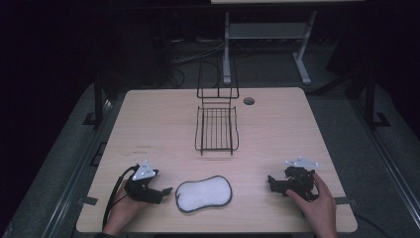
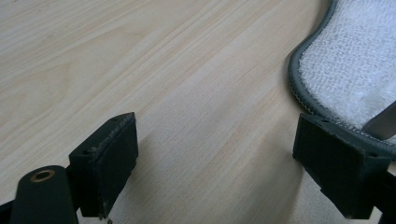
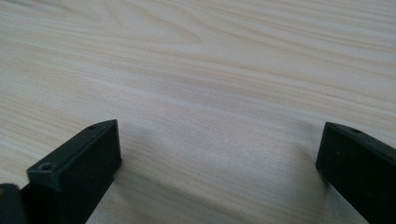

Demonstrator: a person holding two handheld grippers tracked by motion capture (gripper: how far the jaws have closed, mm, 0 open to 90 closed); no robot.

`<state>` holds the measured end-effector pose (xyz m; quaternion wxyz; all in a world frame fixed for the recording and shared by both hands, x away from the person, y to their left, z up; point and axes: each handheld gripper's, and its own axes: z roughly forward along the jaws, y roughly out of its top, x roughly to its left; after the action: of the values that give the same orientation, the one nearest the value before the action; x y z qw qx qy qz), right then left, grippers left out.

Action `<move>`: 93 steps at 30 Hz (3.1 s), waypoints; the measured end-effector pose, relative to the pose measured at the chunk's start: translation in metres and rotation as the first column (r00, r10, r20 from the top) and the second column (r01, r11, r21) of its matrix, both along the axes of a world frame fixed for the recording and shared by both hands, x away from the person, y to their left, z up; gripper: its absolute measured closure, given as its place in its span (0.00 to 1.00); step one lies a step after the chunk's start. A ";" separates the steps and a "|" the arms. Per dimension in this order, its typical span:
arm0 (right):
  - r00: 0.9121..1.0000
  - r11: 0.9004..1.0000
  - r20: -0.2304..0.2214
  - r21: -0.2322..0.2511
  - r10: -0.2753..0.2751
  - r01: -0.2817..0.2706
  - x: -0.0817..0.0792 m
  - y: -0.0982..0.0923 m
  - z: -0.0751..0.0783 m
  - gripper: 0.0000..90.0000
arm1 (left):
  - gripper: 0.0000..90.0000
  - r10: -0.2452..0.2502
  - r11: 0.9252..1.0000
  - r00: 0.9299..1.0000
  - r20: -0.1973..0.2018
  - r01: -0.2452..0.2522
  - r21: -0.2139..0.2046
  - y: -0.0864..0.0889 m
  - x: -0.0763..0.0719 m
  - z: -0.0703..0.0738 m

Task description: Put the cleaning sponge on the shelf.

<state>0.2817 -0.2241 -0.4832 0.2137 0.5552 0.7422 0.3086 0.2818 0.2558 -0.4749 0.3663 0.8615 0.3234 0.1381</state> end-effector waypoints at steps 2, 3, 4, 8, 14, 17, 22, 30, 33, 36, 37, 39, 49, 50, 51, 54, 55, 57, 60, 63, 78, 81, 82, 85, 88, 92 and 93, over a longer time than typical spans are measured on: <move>1.000 1.000 0.000 0.000 0.000 0.000 0.000 0.000 0.000 0.00 | 0.15 0.000 1.000 1.000 0.000 0.000 0.000 0.000 0.000 0.000; 1.000 1.000 0.000 0.000 0.000 0.000 0.000 0.000 0.000 0.00 | 0.15 0.002 1.000 1.000 -0.001 -0.002 -0.001 0.000 0.000 0.000; 1.000 1.000 0.000 0.000 0.000 0.000 0.000 0.000 0.000 0.00 | 0.15 0.002 1.000 1.000 -0.001 -0.002 -0.001 0.000 0.000 0.000; 1.000 1.000 0.000 0.000 0.002 -0.002 0.000 0.000 0.000 0.00 | 0.22 0.000 1.000 1.000 -0.015 0.000 -0.012 0.000 0.001 0.004; 1.000 1.000 0.000 0.000 0.003 -0.003 0.000 0.000 0.000 0.00 | 0.47 -0.009 0.997 1.000 -0.013 0.008 -0.081 0.002 0.001 0.018; 1.000 1.000 0.000 0.000 0.005 -0.005 0.000 0.000 0.000 0.00 | 0.64 -0.023 0.995 1.000 -0.018 0.021 -0.096 0.001 0.001 0.023; 1.000 1.000 0.001 -0.001 0.008 -0.008 0.000 0.000 0.000 0.00 | 0.97 -0.077 0.987 0.997 -0.030 0.072 -0.141 -0.009 -0.002 0.037; 1.000 1.000 0.002 -0.001 0.010 -0.010 0.000 0.000 0.000 0.00 | 0.99 -0.164 0.976 0.984 -0.076 0.150 -0.157 -0.031 -0.005 0.035; 1.000 1.000 0.002 -0.001 0.010 -0.010 0.000 0.000 0.000 0.00 | 1.00 -0.188 0.971 0.978 -0.084 0.172 -0.168 -0.038 -0.005 0.034; 1.000 1.000 0.002 -0.001 0.010 -0.010 0.000 0.000 0.000 0.00 | 0.99 -0.205 0.964 0.974 -0.092 0.185 -0.189 -0.043 -0.007 0.035; 1.000 1.000 0.002 -0.001 0.010 -0.010 0.000 0.000 0.000 0.00 | 0.99 -0.214 0.962 0.972 -0.094 0.192 -0.195 -0.045 -0.008 0.035; 1.000 1.000 0.002 -0.001 0.010 -0.010 0.000 0.000 0.000 0.00 | 0.99 -0.232 0.959 0.968 -0.099 0.210 -0.192 -0.050 -0.010 0.034; 1.000 1.000 0.002 -0.001 0.010 -0.010 0.000 0.000 0.000 0.00 | 1.00 -0.264 0.961 0.954 -0.144 0.248 -0.123 -0.065 -0.011 0.023; 1.000 1.000 0.002 -0.001 0.010 -0.010 0.000 0.000 0.000 0.00 | 1.00 -0.258 0.963 0.955 -0.142 0.244 -0.114 -0.064 -0.011 0.023; 1.000 1.000 0.002 -0.001 0.010 -0.010 0.000 0.000 0.000 0.00 | 1.00 -0.254 0.964 0.957 -0.140 0.239 -0.113 -0.063 -0.010 0.023; 1.000 1.000 0.001 -0.001 0.009 -0.009 0.000 0.000 0.000 0.00 | 1.00 -0.236 0.969 0.962 -0.141 0.221 -0.113 -0.058 -0.009 0.023; 1.000 1.000 0.002 -0.001 0.010 -0.010 0.000 0.000 0.000 0.00 | 1.00 -0.229 0.970 0.963 -0.141 0.214 -0.112 -0.056 -0.008 0.022; 1.000 1.000 0.001 0.000 0.010 -0.010 0.000 0.000 0.000 0.00 | 1.00 -0.213 0.973 0.967 -0.141 0.198 -0.117 -0.053 -0.008 0.022; 1.000 1.000 0.001 0.000 0.010 -0.010 0.000 0.000 0.000 0.00 | 1.00 -0.188 0.978 0.972 -0.139 0.172 -0.115 -0.045 -0.008 0.022; 1.000 1.000 0.001 0.000 0.010 -0.010 0.000 0.000 0.000 0.00 | 1.00 -0.143 0.985 0.980 -0.139 0.128 -0.112 -0.032 -0.009 0.023; 1.000 1.000 0.001 -0.001 0.011 -0.011 0.000 -0.001 0.000 0.00 | 0.99 -0.115 0.988 0.987 -0.114 0.102 -0.112 -0.023 -0.010 0.038; 1.000 1.000 0.001 0.000 0.010 -0.010 0.000 0.000 0.000 0.00 | 1.00 -0.150 0.983 0.983 -0.103 0.137 -0.122 -0.033 -0.001 0.044; 1.000 1.000 0.001 0.000 0.010 -0.010 0.000 0.000 0.000 0.00 | 1.00 -0.160 0.982 0.982 -0.105 0.148 -0.120 -0.035 0.001 0.045; 1.000 1.000 0.001 0.000 0.011 -0.011 0.000 0.000 0.000 0.00 | 1.00 -0.197 0.977 0.976 -0.098 0.186 -0.108 -0.046 0.012 0.049; 1.000 1.000 0.001 0.000 0.011 -0.011 0.000 0.000 0.000 0.00 | 0.99 -0.219 0.972 0.970 -0.102 0.208 -0.110 -0.055 0.022 0.050; 1.000 1.000 0.001 -0.001 0.011 -0.011 0.000 0.000 0.000 0.00 | 1.00 -0.247 0.966 0.962 -0.113 0.236 -0.109 -0.073 0.036 0.047; 1.000 1.000 0.001 -0.001 0.011 -0.011 0.000 0.000 0.000 0.00 | 1.00 -0.255 0.964 0.960 -0.118 0.243 -0.108 -0.077 0.038 0.046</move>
<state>0.2817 -0.2246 -0.4832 0.2127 0.5510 0.7451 0.3098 0.3198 0.1784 -0.4289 0.3985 0.8845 0.2419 0.0192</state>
